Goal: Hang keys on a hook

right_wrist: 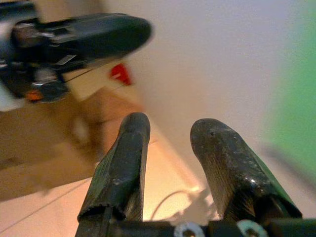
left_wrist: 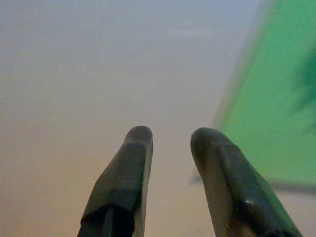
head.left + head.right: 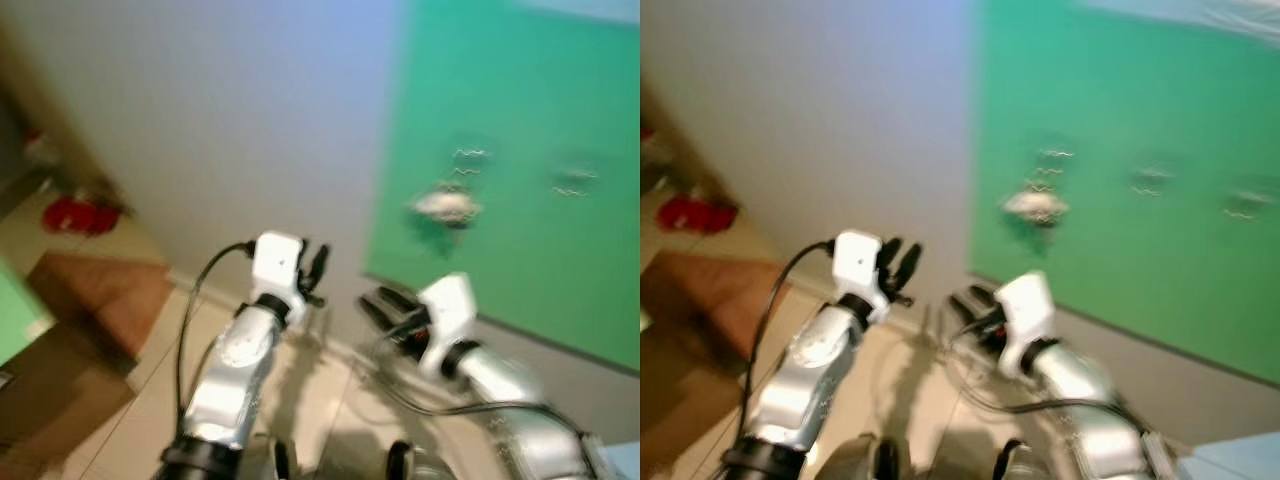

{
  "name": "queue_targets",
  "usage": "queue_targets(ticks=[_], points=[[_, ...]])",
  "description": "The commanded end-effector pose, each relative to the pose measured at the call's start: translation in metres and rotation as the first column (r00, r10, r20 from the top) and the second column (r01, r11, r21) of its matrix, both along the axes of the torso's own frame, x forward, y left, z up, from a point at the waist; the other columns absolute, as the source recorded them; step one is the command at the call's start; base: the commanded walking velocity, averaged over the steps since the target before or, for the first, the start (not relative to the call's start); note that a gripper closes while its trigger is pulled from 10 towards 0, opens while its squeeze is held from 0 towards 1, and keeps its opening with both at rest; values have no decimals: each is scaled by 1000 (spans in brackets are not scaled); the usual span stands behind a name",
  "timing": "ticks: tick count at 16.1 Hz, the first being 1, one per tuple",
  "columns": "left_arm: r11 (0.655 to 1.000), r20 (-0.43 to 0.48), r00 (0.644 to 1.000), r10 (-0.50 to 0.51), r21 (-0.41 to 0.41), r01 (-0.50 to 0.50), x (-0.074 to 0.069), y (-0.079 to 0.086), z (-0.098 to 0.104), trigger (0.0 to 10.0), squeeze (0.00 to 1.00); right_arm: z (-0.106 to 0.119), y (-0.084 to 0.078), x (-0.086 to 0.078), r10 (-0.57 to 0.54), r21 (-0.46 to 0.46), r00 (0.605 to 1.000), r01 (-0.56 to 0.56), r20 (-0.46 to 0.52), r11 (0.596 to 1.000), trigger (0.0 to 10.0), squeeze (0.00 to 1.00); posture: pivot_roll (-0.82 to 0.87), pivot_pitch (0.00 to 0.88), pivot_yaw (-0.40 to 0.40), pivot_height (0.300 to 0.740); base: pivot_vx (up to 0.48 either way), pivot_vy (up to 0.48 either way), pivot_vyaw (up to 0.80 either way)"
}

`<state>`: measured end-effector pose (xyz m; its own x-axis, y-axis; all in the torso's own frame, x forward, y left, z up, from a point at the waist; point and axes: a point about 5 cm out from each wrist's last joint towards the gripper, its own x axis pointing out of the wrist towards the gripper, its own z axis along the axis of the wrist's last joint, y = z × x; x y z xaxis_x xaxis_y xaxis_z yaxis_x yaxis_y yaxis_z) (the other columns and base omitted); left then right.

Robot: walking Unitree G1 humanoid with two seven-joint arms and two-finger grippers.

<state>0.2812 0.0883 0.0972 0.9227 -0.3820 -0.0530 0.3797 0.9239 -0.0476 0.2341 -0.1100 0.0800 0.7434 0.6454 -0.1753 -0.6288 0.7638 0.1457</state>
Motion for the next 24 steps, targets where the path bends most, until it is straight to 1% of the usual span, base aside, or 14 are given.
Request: queue_targets(ticks=[1,2,3,4,5,7,8,10,14,17,20,21,22,24], points=[[1000,-1,1000,20,11,-20,-1,2,-1,10000,0,1,-1,4,-2,-41,999,4,33,999,10000,0,5,151,9,740,0,469,800],[1000,-1,1000,21,15,-21,0,3,-1,10000,0,0,-2,6,-11,-55,999,14,41,998,10000,0,6,150,8,740,0,469,800],[1000,-1,1000,20,17,-20,0,3,-2,10000,0,-3,-5,11,-43,-89,998,46,41,995,10000,0,4,149,9,740,0,469,0],[1000,0,1000,18,23,-18,0,2,-3,10000,0,-1,-10,14,-52,-67,997,55,51,996,10000,0,5,147,8,740,0,469,0],[1000,0,1000,18,24,-18,0,2,-3,10000,0,-1,-10,14,-52,-60,997,55,52,997,10000,0,3,146,9,740,0,469,475],[1000,-1,1000,10,29,-10,0,-1,-5,10000,0,0,-10,16,-43,-92,996,50,81,994,10000,0,0,144,10,740,0,469,800],[999,-1,1000,3,33,-3,0,-3,-5,10000,0,0,-9,15,-51,-60,996,55,75,997,10000,0,-1,143,9,740,0,469,800],[1000,-4,1000,-3,31,3,0,-4,-6,10000,0,-5,-9,17,-77,-98,995,82,59,992,10000,0,-4,140,11,740,0,469,0],[999,-17,1000,-13,39,14,-1,-5,-12,10000,0,-5,-7,17,-61,-75,995,67,76,995,10000,0,-6,141,12,740,0,468,0],[999,-32,999,-13,38,14,-3,-6,-17,10000,0,-5,-6,17,-63,-83,994,71,94,994,10000,0,-6,137,8,740,0,465,702],[999,-33,999,-14,36,15,-2,-6,-18,10000,0,-5,-6,20,-69,-74,993,75,91,994,10000,0,-6,133,5,740,0,465,800],[999,-31,999,-19,28,20,-1,-6,-18,10000,0,-4,-7,21,-72,-86,992,81,102,993,10000,0,-5,131,3,740,0,0,469],[999,-29,999,-34,25,34,-1,-6,-18,10000,0,-6,-9,24,-95,-119,990,108,104,987,10000,0,-5,131,3,740,0,0,0],[999,-31,998,-47,13,47,-3,-5,-20,10000,0,-6,-10,25,-109,-105,989,120,101,987,10000,0,-7,127,0,740,0,0,0]])
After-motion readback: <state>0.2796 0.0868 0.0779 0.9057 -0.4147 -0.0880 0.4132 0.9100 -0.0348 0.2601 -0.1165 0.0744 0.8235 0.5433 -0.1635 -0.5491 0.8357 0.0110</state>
